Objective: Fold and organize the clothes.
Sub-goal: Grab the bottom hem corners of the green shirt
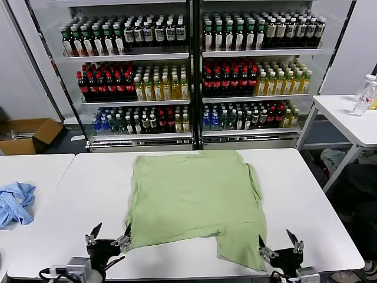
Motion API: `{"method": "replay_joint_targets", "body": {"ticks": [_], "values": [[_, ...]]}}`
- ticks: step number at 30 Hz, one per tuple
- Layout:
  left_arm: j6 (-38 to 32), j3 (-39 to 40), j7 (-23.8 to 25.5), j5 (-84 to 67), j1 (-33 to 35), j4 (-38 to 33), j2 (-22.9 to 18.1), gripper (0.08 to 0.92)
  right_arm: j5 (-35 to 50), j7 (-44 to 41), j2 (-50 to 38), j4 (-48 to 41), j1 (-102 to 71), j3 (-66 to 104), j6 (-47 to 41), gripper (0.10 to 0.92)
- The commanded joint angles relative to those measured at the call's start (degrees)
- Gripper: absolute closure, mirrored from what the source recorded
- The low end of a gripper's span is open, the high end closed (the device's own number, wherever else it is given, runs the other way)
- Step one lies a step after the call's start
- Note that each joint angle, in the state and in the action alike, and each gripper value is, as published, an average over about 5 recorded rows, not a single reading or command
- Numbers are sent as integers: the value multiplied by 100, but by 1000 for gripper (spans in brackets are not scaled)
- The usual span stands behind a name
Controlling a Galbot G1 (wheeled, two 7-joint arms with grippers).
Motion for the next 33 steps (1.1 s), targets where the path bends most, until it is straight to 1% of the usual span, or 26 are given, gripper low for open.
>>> {"method": "replay_joint_targets", "body": {"ticks": [1,5,8,10,16,20,24,29,30,33], "values": [[209,252,-167,-36,-171,558,47,177,-68,37,18,-161,-79,-183,-255,203],[209,372,-139,-83,-240,634,36,177,16,4,54,-216,26,-298,-200,217],[208,441,-120,-93,-276,703,43,199,96,-42,97,-250,100,-394,-152,278],[205,469,-99,-109,-280,732,57,242,149,-69,125,-288,131,-444,-124,337],[203,515,-27,-227,-289,772,81,415,322,-116,154,-441,154,-488,-123,493],[204,537,19,-367,-290,810,88,528,507,-114,159,-515,164,-463,-130,614],[202,531,96,-617,-285,788,110,649,641,-145,139,-471,139,-398,-114,727],[190,453,186,-1007,-253,602,147,779,769,-210,64,-307,101,-243,58,870],[181,424,205,-1098,-237,531,161,805,774,-218,42,-252,94,-196,128,891],[126,311,266,-1325,-190,283,224,881,780,-225,-43,-29,81,8,359,920]]}}
